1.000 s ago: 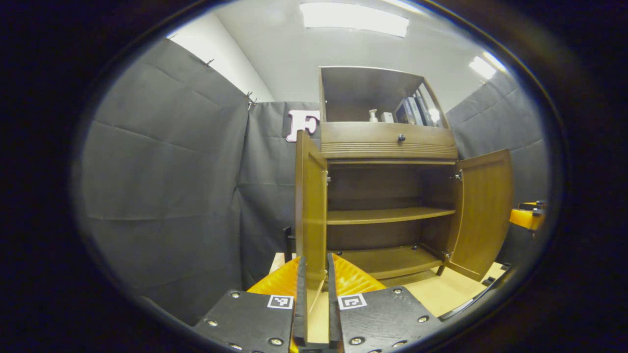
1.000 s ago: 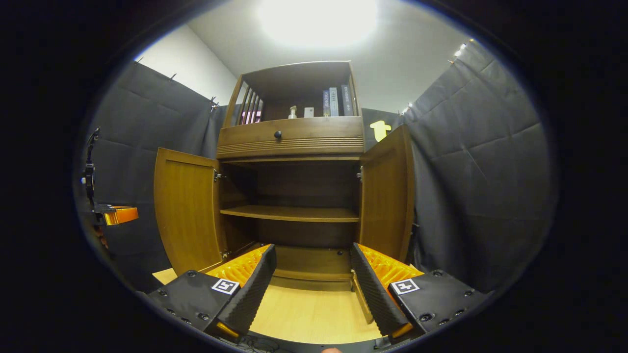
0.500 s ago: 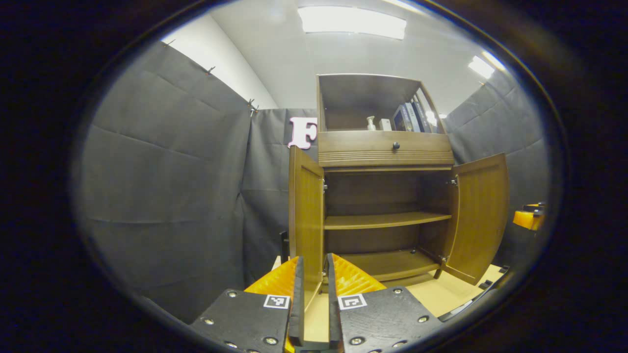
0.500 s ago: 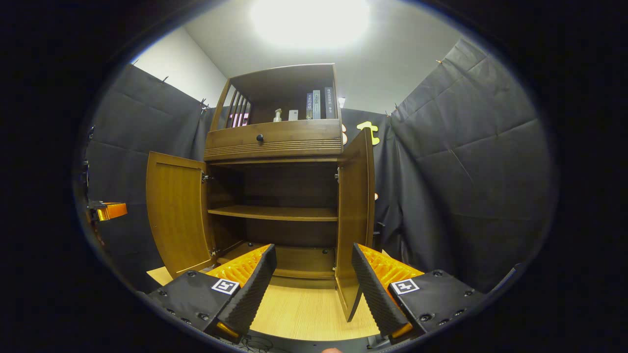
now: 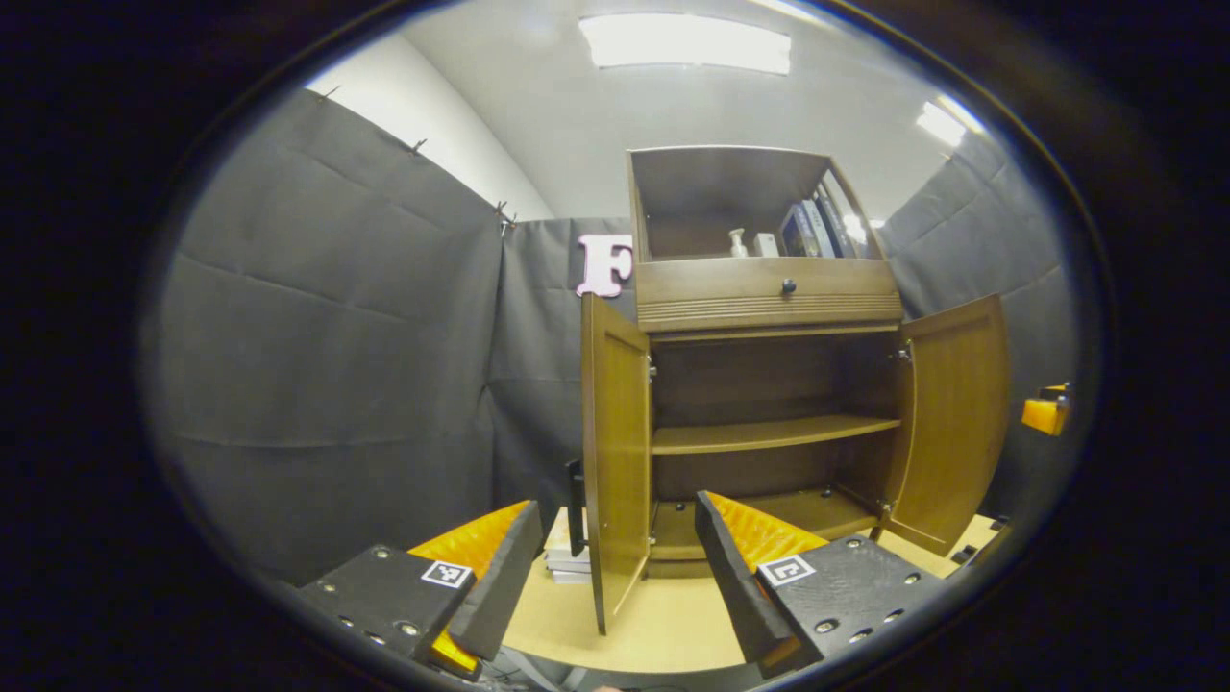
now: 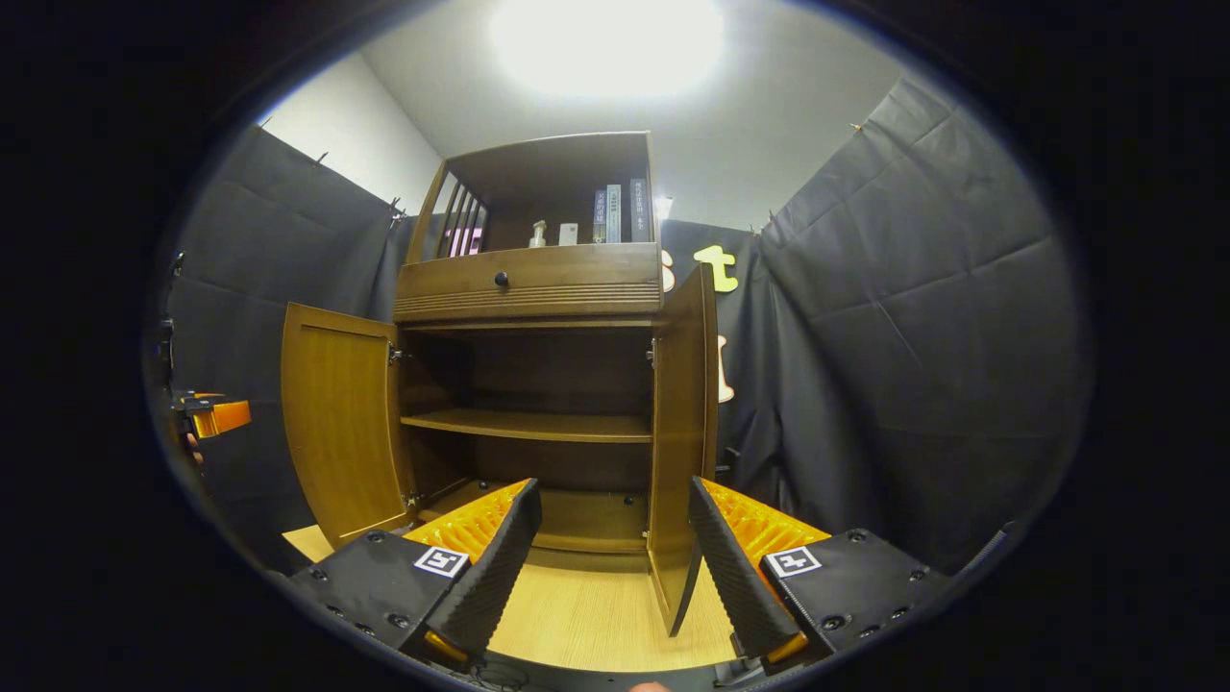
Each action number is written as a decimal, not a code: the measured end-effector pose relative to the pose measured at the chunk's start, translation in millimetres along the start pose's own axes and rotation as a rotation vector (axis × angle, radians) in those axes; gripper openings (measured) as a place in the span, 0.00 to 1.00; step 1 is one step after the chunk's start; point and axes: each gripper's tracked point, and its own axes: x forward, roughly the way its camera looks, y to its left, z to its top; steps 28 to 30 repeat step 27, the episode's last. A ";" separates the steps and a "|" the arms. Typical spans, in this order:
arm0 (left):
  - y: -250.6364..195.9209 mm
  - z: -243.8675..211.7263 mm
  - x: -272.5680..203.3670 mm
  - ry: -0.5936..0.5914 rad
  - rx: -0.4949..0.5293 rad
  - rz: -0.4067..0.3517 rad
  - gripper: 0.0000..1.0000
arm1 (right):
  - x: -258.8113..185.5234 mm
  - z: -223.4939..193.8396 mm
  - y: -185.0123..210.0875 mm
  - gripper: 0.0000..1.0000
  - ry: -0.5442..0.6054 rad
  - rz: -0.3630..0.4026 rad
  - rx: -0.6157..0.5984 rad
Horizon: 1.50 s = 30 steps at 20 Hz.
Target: Open the right door of the double-door shoe cabinet with the right hand, and open the left door with the left hand.
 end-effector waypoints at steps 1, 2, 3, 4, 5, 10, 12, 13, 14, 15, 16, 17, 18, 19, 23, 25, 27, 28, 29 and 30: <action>0.2 1.6 0.3 -0.006 0.002 0.001 0.93 | -0.3 0.7 -0.4 0.94 -0.002 -0.003 -0.002; 1.3 5.1 -0.5 -0.013 0.007 0.003 0.93 | 0.2 2.2 -0.9 0.96 -0.007 -0.005 -0.002; 3.3 7.3 -1.0 -0.021 0.014 0.007 0.92 | -0.2 4.0 -0.7 0.94 -0.009 -0.006 -0.002; 4.5 10.2 -1.1 -0.031 0.023 0.011 0.93 | -0.2 5.2 -0.9 0.96 -0.011 -0.008 -0.001; 4.8 9.7 -1.8 -0.034 0.032 0.011 0.93 | -0.3 4.5 -0.3 0.96 -0.011 -0.008 -0.002; 5.2 10.9 -1.9 -0.039 0.045 0.007 0.92 | -1.5 6.0 1.4 0.96 -0.014 -0.012 -0.006; 5.9 13.1 -2.9 -0.039 0.048 0.010 0.92 | -3.0 5.6 2.2 0.97 -0.012 -0.012 -0.012; 6.7 13.2 -3.0 -0.039 0.049 0.011 0.92 | -4.0 5.8 1.8 0.96 -0.014 -0.013 -0.016; 6.7 13.5 -3.5 -0.040 0.049 0.011 0.93 | -3.8 6.7 2.4 0.96 -0.014 -0.014 -0.018; 6.5 13.1 -3.4 -0.041 0.048 0.011 0.93 | -4.8 6.0 2.5 0.96 -0.015 -0.015 -0.018; 6.5 13.7 -3.1 -0.041 0.048 0.011 0.93 | -5.2 6.3 2.3 0.96 -0.016 -0.015 -0.017; 6.4 13.6 -3.1 -0.041 0.049 0.011 0.93 | -6.5 6.2 1.9 0.96 -0.016 -0.017 -0.015; 6.6 13.9 -3.6 -0.042 0.050 0.011 0.93 | -6.7 6.7 2.4 0.94 -0.017 -0.017 -0.013; 6.3 13.8 -3.4 -0.044 0.051 0.011 0.93 | -6.4 8.0 2.7 0.97 -0.019 -0.019 -0.011; 7.4 16.0 -4.5 -0.046 0.057 0.014 0.92 | -6.3 7.9 0.5 0.96 -0.021 -0.027 -0.024; 7.4 16.4 -5.0 -0.046 0.057 0.016 0.92 | -5.3 8.2 -0.5 0.96 -0.020 -0.028 -0.022; 7.5 16.2 -5.2 -0.046 0.061 0.019 0.92 | -5.2 8.1 -1.9 0.96 -0.021 -0.031 -0.019; 7.5 16.2 -5.2 -0.046 0.061 0.019 0.92 | -5.2 8.1 -1.9 0.96 -0.021 -0.031 -0.019; 7.5 16.2 -5.2 -0.046 0.061 0.019 0.92 | -5.2 8.1 -1.9 0.96 -0.021 -0.031 -0.019; 7.5 16.2 -5.2 -0.046 0.061 0.019 0.92 | -5.2 8.1 -1.9 0.96 -0.021 -0.031 -0.019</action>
